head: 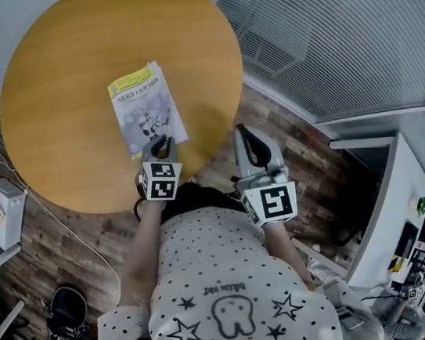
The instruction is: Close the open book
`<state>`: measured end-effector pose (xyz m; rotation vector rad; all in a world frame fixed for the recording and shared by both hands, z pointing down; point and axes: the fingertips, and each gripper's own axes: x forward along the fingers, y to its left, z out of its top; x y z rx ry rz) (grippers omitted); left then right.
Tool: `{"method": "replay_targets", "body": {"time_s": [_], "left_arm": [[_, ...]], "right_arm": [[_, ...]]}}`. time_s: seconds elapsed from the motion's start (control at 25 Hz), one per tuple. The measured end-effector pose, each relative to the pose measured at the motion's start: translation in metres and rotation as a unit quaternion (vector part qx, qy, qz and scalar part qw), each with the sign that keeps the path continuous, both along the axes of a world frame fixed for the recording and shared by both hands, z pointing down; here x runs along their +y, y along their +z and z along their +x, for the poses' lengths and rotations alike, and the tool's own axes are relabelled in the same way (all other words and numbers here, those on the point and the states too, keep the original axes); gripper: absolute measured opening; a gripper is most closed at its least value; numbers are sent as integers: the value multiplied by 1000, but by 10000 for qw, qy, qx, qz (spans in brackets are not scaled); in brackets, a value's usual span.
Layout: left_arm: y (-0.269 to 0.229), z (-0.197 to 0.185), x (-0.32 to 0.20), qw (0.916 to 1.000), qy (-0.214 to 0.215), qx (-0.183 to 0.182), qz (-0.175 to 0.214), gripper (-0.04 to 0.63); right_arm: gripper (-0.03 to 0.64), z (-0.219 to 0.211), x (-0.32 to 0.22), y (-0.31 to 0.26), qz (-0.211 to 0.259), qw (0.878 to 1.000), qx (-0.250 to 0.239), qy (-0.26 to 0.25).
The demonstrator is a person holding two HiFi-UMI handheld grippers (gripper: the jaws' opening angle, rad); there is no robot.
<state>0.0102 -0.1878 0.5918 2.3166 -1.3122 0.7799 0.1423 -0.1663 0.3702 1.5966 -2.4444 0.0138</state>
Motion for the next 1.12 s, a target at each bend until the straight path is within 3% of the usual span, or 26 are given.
{"method": "replay_targets", "body": {"time_s": [0.4,1.12], "left_arm": [[20,6,-1,9993,232,-121,-281,57],[19,10,1,9985,445,-75,-315,79]], "right_arm": [[5,-2,-1,0,-20,10000,13,55],[5,-7,5,1,-83,9999,20,105]]}}
